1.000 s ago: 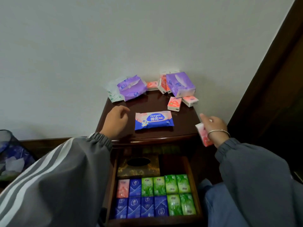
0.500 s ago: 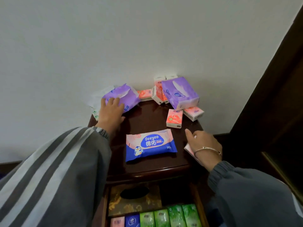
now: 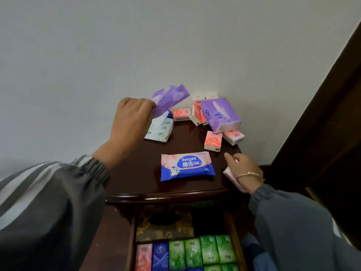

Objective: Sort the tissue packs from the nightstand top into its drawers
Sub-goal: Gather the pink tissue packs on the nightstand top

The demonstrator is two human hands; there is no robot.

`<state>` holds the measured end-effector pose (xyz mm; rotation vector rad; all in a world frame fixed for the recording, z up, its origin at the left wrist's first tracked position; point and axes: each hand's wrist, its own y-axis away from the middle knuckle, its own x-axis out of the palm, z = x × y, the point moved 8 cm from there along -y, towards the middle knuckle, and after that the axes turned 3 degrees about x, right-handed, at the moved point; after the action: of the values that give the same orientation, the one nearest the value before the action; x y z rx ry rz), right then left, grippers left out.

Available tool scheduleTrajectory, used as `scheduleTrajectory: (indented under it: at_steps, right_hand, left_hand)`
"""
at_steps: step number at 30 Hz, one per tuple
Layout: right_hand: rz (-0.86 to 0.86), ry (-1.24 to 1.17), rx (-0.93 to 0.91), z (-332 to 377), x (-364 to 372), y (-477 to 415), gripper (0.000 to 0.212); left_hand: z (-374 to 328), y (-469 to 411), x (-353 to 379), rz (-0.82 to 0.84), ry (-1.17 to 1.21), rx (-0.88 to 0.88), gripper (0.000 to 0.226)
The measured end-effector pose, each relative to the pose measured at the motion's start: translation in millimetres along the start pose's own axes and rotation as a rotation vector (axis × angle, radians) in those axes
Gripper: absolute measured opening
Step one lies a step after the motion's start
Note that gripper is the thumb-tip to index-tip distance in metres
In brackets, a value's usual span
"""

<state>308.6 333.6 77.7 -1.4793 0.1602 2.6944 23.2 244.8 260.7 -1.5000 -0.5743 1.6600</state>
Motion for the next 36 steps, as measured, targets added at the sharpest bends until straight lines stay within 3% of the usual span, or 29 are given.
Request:
scheduleTrajectory:
  at_steps: [3,6,9,12,14,17,19,21,24,26,28,30,31,34,36]
  right_hand:
    - [0.152,-0.540,-0.075,19,-15,29,0.041]
    - [0.537,-0.842,-0.067,28,-17,78,0.058]
    - [0.800,-0.765,-0.089,4,-13,125,0.052]
    - [0.850,-0.695,0.006,-36,-5,159,0.046]
    - [0.882,-0.665,0.106,-60,3,177,0.038]
    - [1.032,-0.565,0.220,-83,21,211,0.045]
    - [1.105,-0.559,0.294,-92,33,232,0.027]
    - [1.091,-0.586,0.373,-100,48,246,0.008]
    - [0.962,-0.662,0.497,-115,69,251,0.008]
    - [0.895,-0.690,0.593,-129,78,250,0.010]
    - [0.857,-0.744,0.723,-148,87,249,0.014]
    - [0.784,-0.790,0.814,-169,99,245,0.016]
    - [0.754,-0.799,0.845,-177,104,243,0.019]
    - [0.731,-0.857,0.955,-190,122,238,0.037]
    - [0.759,-0.865,0.933,-179,127,230,0.041]
  left_hand:
    - [-56,24,-38,0.081,0.110,0.277,0.020]
    - [-102,65,-69,0.116,0.189,0.492,0.024]
    - [-140,108,-96,0.079,0.266,0.649,0.032]
    - [-168,141,-112,0.064,0.304,0.728,0.041]
    - [-184,157,-116,0.066,0.322,0.740,0.038]
    - [-200,177,-114,0.087,0.352,0.704,0.029]
    - [-201,188,-107,0.115,0.349,0.639,0.024]
    - [-194,199,-95,0.171,0.302,0.530,0.021]
    - [-173,224,-70,0.299,0.257,0.252,0.029]
    - [-143,254,-50,0.392,0.304,-0.138,0.040]
    - [-105,306,-32,0.486,0.342,-0.661,0.045]
    - [-82,372,-17,0.692,0.343,-1.098,0.053]
    - [-79,399,-12,0.791,0.349,-1.232,0.055]
    - [-81,440,4,0.935,0.432,-1.436,0.049]
    - [-86,443,16,0.971,0.489,-1.426,0.039]
